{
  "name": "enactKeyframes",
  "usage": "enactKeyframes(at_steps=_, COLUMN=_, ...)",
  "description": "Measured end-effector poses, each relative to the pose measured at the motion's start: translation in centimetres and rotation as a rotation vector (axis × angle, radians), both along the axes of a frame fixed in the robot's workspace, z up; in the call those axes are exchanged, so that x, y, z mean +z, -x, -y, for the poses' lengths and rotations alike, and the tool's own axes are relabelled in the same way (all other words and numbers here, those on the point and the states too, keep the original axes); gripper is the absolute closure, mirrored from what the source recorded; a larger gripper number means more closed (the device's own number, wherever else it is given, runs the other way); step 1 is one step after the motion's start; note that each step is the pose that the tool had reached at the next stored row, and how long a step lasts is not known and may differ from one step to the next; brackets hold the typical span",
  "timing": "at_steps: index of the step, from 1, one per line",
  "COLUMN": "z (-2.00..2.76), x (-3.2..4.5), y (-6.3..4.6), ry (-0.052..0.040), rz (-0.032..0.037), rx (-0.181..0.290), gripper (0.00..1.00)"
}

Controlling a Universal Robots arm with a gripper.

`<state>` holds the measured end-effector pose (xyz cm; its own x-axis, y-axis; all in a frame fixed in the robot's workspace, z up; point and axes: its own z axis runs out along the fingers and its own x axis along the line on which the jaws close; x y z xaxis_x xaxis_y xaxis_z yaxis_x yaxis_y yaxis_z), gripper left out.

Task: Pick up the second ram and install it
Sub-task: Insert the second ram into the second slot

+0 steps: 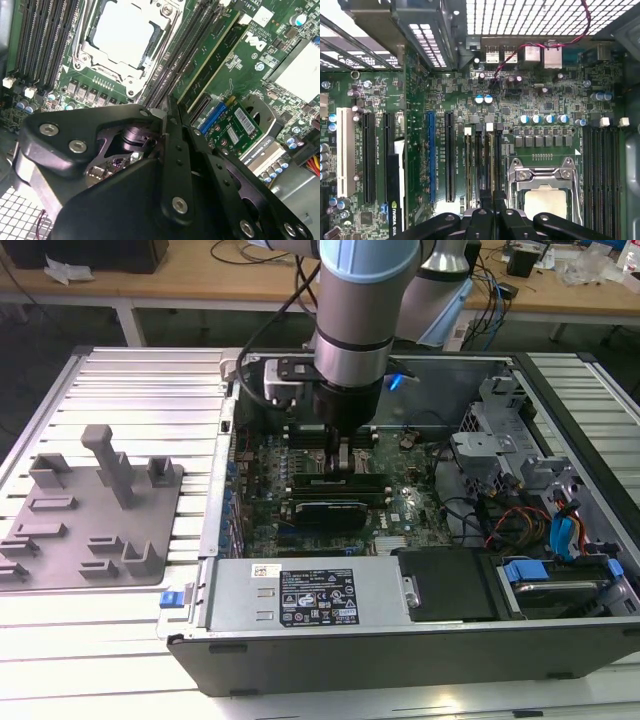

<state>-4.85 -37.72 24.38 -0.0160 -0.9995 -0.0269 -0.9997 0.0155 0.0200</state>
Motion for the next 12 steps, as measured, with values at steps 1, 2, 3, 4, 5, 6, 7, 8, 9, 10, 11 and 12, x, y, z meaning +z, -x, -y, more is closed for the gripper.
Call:
enactKeyframes(at_steps=1, z=-0.01, x=-0.06, y=0.0, ry=-0.0004, rz=0.0002, rx=0.0, gripper=0.9)
enactKeyframes(at_steps=2, z=0.0, x=-0.21, y=-0.01, ry=-0.0002, rz=0.0001, rx=0.0, gripper=0.9)
enactKeyframes(at_steps=3, z=0.0, x=-0.47, y=-0.01, ry=-0.0001, rz=0.0, rx=0.0, gripper=0.9)
enactKeyframes(at_steps=4, z=0.0, x=-0.52, y=0.0, ry=-0.0001, rz=-0.0001, rx=0.002, gripper=0.9)
enactKeyframes(at_steps=5, z=0.0, x=-0.53, y=0.0, ry=0.0, rz=-0.0001, rx=0.007, gripper=0.9)
enactKeyframes(at_steps=6, z=0.0, x=-0.55, y=0.0, ry=-0.0003, rz=0.0, rx=0.015, gripper=0.9)
enactKeyframes(at_steps=7, z=0.0, x=-0.55, y=0.0, ry=-0.0002, rz=0.0, rx=0.018, gripper=0.9)
enactKeyframes(at_steps=8, z=0.0, x=-0.55, y=0.0, ry=-0.0002, rz=0.0, rx=0.022, gripper=0.9)
enactKeyframes(at_steps=9, z=0.0, x=-0.57, y=0.0, ry=-0.0003, rz=0.0, rx=0.025, gripper=0.9)
enactKeyframes(at_steps=10, z=-0.01, x=-0.64, y=-0.01, ry=-0.0007, rz=0.0002, rx=0.025, gripper=0.9)
enactKeyframes(at_steps=11, z=-0.01, x=-0.68, y=-0.01, ry=-0.0005, rz=0.0001, rx=0.025, gripper=0.9)
enactKeyframes(at_steps=12, z=0.0, x=-0.73, y=0.02, ry=-0.0002, rz=0.0, rx=0.025, gripper=0.9)
